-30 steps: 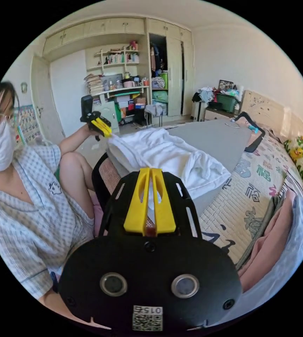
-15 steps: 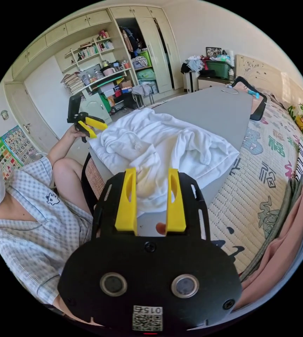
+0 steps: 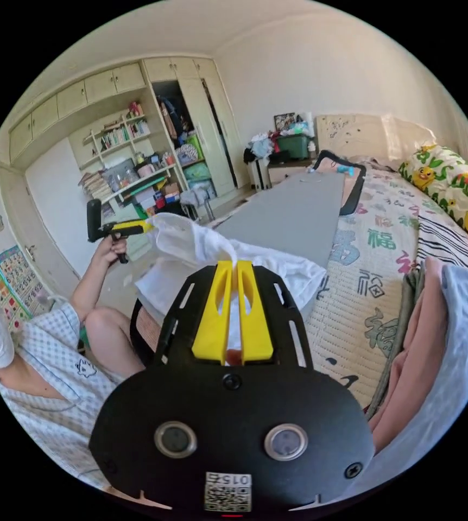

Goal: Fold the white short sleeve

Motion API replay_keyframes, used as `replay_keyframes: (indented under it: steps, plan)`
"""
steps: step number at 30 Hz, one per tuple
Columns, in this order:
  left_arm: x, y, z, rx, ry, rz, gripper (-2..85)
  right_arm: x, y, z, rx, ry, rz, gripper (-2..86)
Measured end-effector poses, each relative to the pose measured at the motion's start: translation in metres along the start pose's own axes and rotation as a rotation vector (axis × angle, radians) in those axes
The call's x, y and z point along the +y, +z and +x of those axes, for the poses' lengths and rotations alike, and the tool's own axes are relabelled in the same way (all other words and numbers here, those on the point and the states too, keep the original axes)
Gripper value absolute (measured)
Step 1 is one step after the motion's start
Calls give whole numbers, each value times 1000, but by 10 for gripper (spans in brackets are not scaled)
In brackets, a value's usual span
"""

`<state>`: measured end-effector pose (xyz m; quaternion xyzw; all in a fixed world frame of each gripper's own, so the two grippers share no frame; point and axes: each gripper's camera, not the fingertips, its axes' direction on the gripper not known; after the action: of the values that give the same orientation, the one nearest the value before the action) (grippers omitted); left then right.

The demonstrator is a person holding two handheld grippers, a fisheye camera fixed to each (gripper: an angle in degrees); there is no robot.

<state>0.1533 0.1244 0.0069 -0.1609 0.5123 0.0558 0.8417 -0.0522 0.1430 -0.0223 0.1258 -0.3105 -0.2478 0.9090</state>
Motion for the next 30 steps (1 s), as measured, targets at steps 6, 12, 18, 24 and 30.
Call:
replay_keyframes:
  steps: [6, 12, 18, 24, 30]
  plan:
    - [10, -113, 89, -279, -111, 554, 3, -65, -105, -109, 140, -55, 431, 2]
    - [61, -194, 184, -254, -209, 1027, -3, -45, -189, -218, 254, -77, 911, 1]
    - [107, -242, 278, -439, -78, 1370, -5, -5, -220, -314, 555, -277, 1260, -1]
    - [113, -250, 318, -640, 55, 1486, -5, -16, -209, -337, 771, -430, 1363, -2]
    - [78, -199, 304, -759, 142, 1450, -4, -67, -140, -303, 950, -596, 1304, -2]
